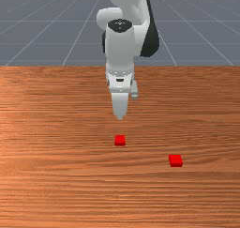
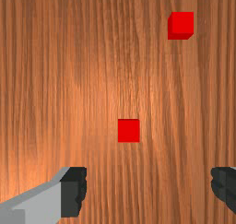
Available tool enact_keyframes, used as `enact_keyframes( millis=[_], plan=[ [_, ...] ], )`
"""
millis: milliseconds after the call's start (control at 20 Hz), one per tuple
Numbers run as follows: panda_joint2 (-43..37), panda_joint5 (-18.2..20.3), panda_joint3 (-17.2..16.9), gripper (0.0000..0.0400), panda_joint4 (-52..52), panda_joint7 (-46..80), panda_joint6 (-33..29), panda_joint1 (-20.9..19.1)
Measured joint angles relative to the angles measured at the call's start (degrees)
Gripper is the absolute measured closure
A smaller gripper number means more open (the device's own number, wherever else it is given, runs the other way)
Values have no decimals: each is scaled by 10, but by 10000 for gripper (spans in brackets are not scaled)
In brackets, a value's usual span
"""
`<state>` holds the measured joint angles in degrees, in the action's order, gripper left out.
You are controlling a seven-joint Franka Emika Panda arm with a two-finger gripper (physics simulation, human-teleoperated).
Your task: Stack all the cube
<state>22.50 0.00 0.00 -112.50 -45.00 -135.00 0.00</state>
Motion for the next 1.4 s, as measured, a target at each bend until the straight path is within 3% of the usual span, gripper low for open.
enact_keyframes(
  millis=[50,150,250,300,350,450,650,900,950,1000,1050,1100,1200,1300,1400],
  plan=[
    [0,0,0,151,0,0,0,0],
    [-3,2,-3,56,-2,17,2,2],
    [-4,3,-5,21,-3,24,3,2],
    [-52,0,-24,168,-63,117,13,11],
    [-89,-1,-43,258,-94,212,28,13],
    [-121,7,-71,347,-114,414,56,17],
    [-123,47,-100,393,-109,757,96,32],
    [-122,62,-104,399,-107,829,103,34],
    [-122,63,-104,243,-107,831,100,34],
    [-122,64,-104,147,-109,830,94,34],
    [-122,64,-104,89,-114,830,82,34],
    [-121,65,-104,54,-117,832,68,35],
    [-111,77,-101,20,-119,834,24,35],
    [-88,120,-83,7,-129,832,-61,37],
    [-45,136,-66,3,-130,834,-107,48]
  ],
)
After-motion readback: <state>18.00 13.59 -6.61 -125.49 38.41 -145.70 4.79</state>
